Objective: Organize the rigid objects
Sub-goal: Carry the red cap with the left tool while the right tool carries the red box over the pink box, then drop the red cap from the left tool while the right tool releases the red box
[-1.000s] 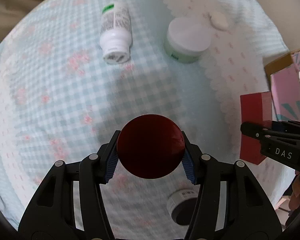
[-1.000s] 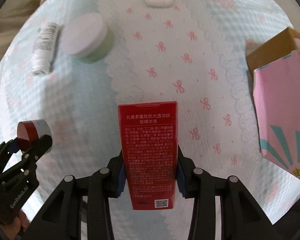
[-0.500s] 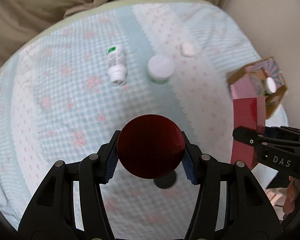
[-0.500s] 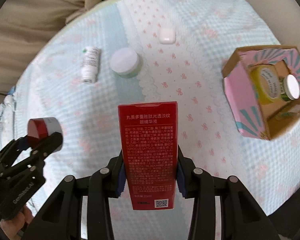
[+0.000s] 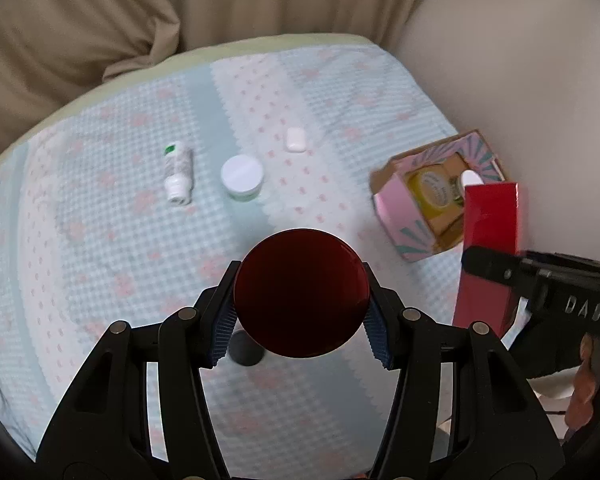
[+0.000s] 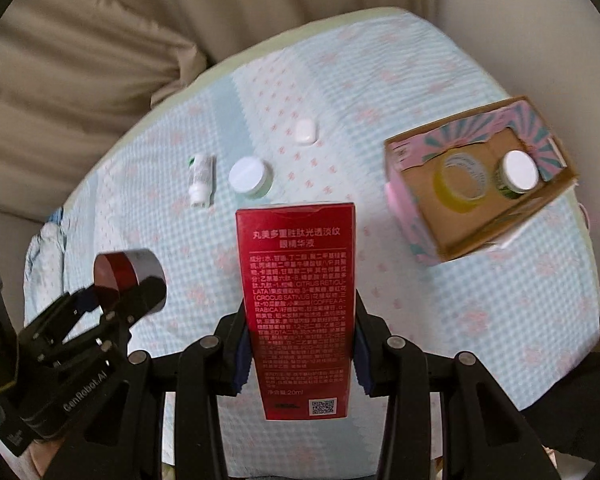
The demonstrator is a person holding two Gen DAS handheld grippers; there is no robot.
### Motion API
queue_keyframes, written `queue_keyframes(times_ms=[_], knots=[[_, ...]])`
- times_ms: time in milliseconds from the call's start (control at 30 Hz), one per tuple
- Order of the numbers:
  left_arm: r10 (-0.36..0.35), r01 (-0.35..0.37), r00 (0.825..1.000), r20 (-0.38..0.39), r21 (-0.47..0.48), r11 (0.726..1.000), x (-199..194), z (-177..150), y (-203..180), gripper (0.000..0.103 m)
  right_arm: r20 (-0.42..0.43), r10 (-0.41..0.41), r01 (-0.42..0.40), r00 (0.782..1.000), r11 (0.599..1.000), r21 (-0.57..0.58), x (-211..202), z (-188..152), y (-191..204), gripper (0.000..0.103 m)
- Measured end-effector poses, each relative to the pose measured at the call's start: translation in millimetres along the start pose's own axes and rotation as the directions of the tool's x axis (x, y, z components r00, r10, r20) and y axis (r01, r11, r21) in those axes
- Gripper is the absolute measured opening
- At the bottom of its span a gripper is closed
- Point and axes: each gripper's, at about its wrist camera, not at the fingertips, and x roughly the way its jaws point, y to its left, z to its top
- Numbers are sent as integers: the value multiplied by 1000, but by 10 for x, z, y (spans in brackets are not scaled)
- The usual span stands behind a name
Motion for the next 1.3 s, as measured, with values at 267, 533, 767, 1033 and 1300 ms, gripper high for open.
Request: queue_keyframes(times_ms=[267, 533, 767, 1033, 1300], knots=[[11, -10, 999, 40, -13, 1000, -53, 209, -689, 51, 64, 29, -31, 997, 999, 34, -441, 255, -668, 38], [8, -7, 999, 31, -43, 999, 281, 522, -1554, 51, 85, 33, -33, 996, 999, 2, -647, 718, -1560, 38], [-3, 2, 1000, -18, -58, 998, 859, 734, -2175, 51, 48, 7, -8, 999, 1000, 13, -481, 1226, -2361, 38], [16, -23, 994, -110, -63, 998, 1628, 806, -2572, 51, -52, -38, 35, 998, 998, -60, 124, 1706, -2939, 38], [73, -88, 975, -210, -65, 994, 2257, 669, -2530, 51, -127, -90, 69, 988, 985, -159, 703, 1817, -3245, 38]])
